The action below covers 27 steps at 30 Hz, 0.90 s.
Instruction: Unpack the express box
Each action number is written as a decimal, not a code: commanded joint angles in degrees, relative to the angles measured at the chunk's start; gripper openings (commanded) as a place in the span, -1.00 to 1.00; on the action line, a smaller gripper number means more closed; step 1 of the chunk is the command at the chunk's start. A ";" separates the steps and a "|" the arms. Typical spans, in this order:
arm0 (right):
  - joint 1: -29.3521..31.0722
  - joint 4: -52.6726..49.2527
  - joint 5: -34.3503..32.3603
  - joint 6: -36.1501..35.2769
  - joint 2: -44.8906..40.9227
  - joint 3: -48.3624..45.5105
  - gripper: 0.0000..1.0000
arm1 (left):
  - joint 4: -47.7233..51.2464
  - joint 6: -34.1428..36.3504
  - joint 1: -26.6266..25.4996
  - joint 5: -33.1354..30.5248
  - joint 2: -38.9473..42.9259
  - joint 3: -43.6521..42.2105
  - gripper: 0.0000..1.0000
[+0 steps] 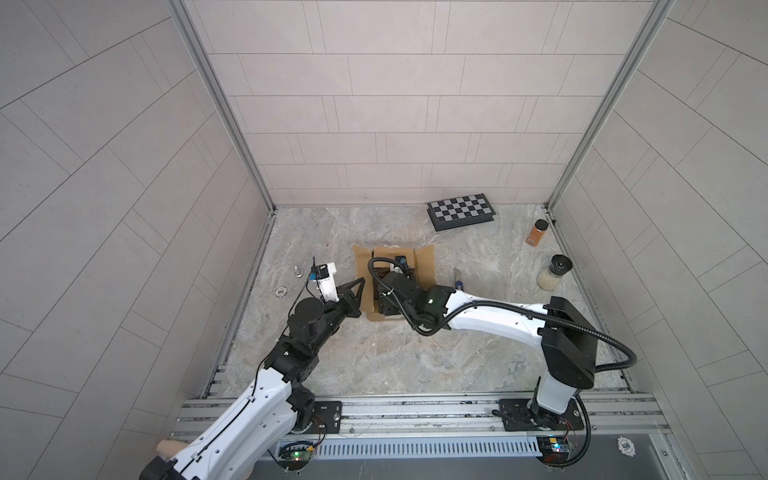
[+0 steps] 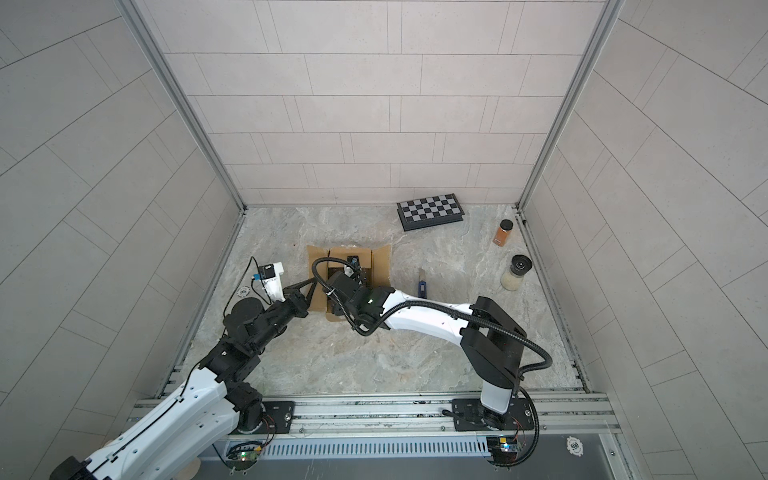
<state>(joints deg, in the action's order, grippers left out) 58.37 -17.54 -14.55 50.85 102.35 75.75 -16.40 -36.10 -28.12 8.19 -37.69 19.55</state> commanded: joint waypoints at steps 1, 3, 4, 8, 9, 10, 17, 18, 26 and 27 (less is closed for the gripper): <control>0.25 -1.62 -4.87 3.32 4.24 1.95 0.42 | 0.28 1.25 -0.18 2.94 -0.01 -1.09 -1.00; 0.17 -1.36 -6.48 4.79 6.20 3.42 0.44 | 0.30 1.20 -0.17 3.52 -0.01 -1.20 -1.00; 0.17 -1.20 -7.46 5.17 7.25 4.14 0.45 | 0.40 1.20 -0.18 3.70 0.13 -1.27 -1.00; 0.08 -0.19 -12.96 6.98 10.20 5.55 0.50 | 0.55 0.85 -0.18 4.51 0.67 -1.63 -1.00; 0.00 0.42 -14.23 7.13 10.62 5.45 0.52 | 0.78 0.79 -0.18 4.71 0.81 -1.62 -1.00; -0.22 1.16 -14.92 7.70 11.08 5.38 0.54 | 0.91 0.68 -0.18 4.77 1.03 -1.62 -1.00; -1.76 -0.42 -17.47 13.70 16.04 8.94 0.76 | 2.61 0.24 -0.18 5.00 2.69 -1.89 -1.00; -1.90 -0.88 -18.01 14.70 16.65 9.27 0.79 | 2.92 0.22 -0.18 4.92 3.02 -1.89 -1.00; -3.99 -1.09 -17.45 17.44 21.71 12.39 0.72 | 3.81 0.26 -0.16 5.10 4.05 -1.80 -1.00; -4.21 -1.09 -16.92 17.93 22.28 12.70 0.69 | 3.75 0.24 -0.18 5.16 3.86 -1.80 -1.00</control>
<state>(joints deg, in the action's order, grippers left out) 56.14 -18.13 -33.87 61.28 120.42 88.68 -12.53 -36.07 -27.66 8.93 -34.68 18.28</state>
